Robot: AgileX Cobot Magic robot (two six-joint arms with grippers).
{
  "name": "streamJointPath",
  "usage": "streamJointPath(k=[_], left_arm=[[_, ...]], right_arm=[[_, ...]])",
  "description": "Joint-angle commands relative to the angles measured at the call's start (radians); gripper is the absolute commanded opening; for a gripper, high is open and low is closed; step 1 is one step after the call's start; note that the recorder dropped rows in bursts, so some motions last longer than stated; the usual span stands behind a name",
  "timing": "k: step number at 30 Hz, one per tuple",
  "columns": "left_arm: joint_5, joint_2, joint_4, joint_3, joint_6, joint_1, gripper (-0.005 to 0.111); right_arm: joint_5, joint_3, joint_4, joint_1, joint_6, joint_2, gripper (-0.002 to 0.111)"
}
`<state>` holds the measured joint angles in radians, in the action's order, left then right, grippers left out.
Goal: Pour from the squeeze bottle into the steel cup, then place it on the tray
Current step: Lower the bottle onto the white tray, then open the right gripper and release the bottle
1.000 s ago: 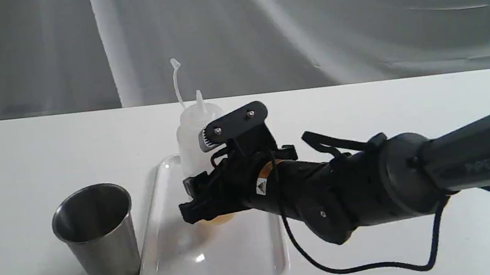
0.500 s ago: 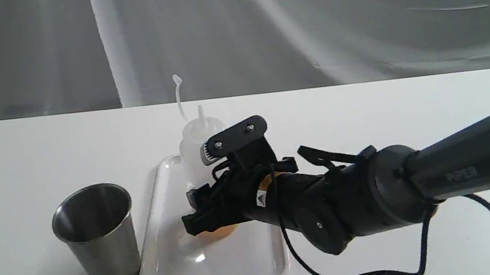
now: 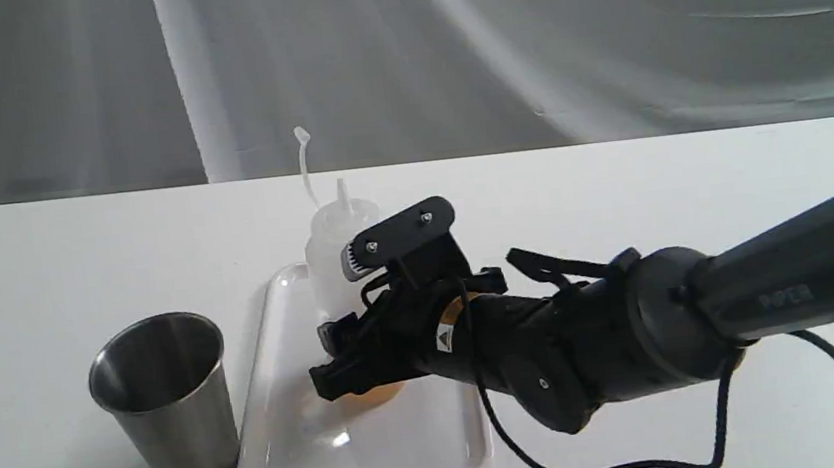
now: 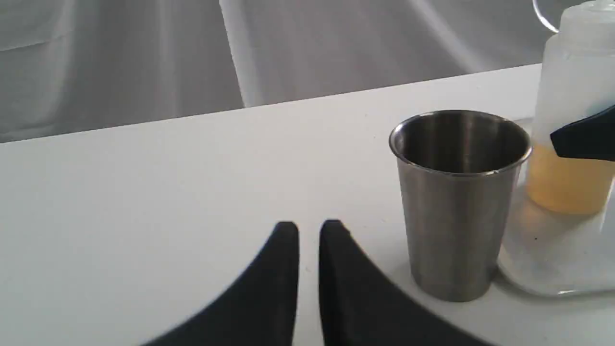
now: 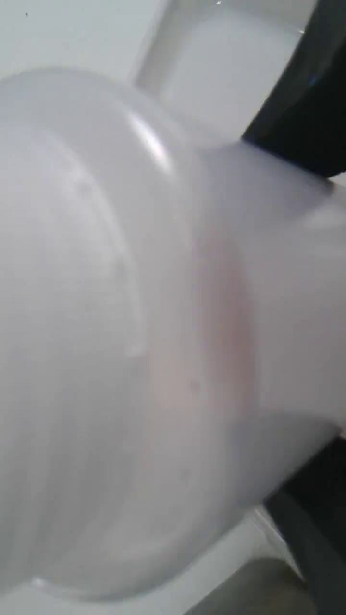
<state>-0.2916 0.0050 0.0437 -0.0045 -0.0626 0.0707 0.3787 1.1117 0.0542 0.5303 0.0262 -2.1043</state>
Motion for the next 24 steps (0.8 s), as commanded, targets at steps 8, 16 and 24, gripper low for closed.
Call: streamJointPath(k=[8,16,24], left_arm=[[0.007,-0.005,0.001,0.004,0.002,0.003,0.008],[0.007,-0.005,0.001,0.004,0.002,0.003,0.008],[0.007,-0.005,0.001,0.004,0.002,0.003,0.008]], right_arm=[[0.042,0.003,0.006,-0.005,-0.004,0.006,0.096],[0.021,0.003,0.006,-0.005,0.000,0.112,0.105],[-0.053,0.003,-0.029,-0.005,0.000,0.300,0.105]])
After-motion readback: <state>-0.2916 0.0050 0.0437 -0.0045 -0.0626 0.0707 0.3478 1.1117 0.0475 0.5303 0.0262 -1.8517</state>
